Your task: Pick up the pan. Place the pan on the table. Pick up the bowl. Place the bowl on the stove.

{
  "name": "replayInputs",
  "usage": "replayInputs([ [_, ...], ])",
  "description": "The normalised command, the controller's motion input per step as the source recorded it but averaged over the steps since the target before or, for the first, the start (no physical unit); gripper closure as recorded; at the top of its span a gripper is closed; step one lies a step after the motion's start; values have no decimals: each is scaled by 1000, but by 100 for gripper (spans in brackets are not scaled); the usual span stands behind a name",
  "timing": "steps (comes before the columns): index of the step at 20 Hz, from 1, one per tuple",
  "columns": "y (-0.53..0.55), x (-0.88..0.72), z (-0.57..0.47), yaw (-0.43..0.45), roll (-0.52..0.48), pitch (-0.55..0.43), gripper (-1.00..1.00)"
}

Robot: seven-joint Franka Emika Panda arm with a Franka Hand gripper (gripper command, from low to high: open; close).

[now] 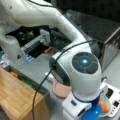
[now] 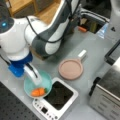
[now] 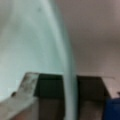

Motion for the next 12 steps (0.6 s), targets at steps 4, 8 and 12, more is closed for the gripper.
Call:
replayInputs([
  [4,261,-389,-103,-70,-271,-188,100],
  [8,272,-424,-131,-90,-327,-196,100],
  [12,364,-445,-154,-63,-362,-205,100],
])
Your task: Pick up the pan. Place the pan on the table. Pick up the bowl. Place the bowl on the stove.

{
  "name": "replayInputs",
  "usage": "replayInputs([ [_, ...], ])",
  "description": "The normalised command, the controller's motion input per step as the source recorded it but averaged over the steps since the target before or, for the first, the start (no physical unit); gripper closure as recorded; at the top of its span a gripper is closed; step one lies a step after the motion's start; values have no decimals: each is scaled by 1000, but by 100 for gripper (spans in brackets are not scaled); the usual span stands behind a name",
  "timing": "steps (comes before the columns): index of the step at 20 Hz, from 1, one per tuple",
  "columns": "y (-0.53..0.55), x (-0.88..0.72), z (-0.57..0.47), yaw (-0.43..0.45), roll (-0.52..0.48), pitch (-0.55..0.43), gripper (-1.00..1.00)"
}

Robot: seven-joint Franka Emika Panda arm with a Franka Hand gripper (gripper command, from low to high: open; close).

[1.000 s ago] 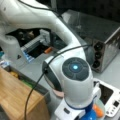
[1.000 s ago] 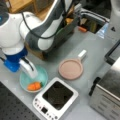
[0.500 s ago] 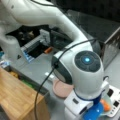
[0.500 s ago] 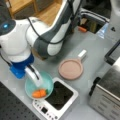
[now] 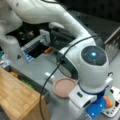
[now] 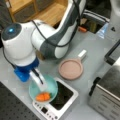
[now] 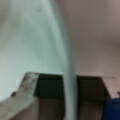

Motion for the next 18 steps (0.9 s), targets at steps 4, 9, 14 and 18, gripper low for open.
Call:
replayInputs([
  [4,466,-498,-186,66,-365,-224,100],
  [9,435,-529,-228,69,-333,-269,100],
  [14,317,-538,-251,17,-341,-272,100],
  [18,162,-498,-277,48,-356,-260,100],
])
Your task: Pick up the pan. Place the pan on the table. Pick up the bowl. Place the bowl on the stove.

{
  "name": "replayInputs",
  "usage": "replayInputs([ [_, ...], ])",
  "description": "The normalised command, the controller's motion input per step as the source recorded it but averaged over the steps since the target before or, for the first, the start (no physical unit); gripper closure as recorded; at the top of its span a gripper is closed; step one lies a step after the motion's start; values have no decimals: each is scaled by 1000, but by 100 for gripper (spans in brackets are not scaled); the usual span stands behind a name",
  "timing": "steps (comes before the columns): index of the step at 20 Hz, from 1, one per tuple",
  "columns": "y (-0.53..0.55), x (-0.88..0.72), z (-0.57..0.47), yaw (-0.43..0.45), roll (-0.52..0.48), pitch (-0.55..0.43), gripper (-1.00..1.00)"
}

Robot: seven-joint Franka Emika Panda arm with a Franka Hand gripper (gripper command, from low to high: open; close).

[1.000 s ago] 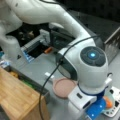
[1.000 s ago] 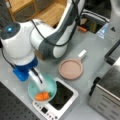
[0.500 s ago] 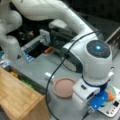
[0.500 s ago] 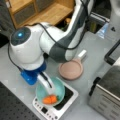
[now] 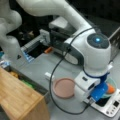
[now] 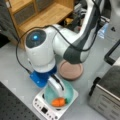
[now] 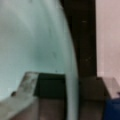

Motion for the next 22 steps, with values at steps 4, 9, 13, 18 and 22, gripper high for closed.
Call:
replayInputs([
  [4,50,-430,-294,82,-349,-253,100],
  [9,-50,-361,-217,98,-313,-206,100],
  [13,-171,-316,-187,142,-299,-160,-100],
  [18,-198,-259,-184,165,-282,-159,-100],
  [22,-120,-180,-135,167,-246,-161,-100],
])
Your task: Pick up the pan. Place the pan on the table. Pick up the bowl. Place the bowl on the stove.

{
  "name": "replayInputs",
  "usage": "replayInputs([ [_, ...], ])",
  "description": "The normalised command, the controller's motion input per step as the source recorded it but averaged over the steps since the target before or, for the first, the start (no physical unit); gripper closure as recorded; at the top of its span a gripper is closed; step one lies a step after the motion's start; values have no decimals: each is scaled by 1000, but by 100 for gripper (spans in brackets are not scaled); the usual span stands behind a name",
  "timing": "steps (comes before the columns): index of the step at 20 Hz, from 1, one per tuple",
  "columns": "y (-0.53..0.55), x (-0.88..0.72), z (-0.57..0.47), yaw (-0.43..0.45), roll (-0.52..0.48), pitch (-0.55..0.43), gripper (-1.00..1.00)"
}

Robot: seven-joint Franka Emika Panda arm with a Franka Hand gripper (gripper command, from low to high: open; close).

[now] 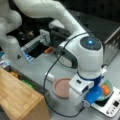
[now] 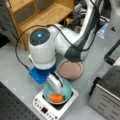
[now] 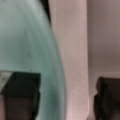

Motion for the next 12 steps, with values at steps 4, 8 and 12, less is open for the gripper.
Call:
replayInputs([
  [4,-41,-120,-90,144,-221,-146,-100],
  [8,-39,-90,-63,145,-213,-126,-100],
  [12,-46,-79,-44,139,-214,-109,-100],
])
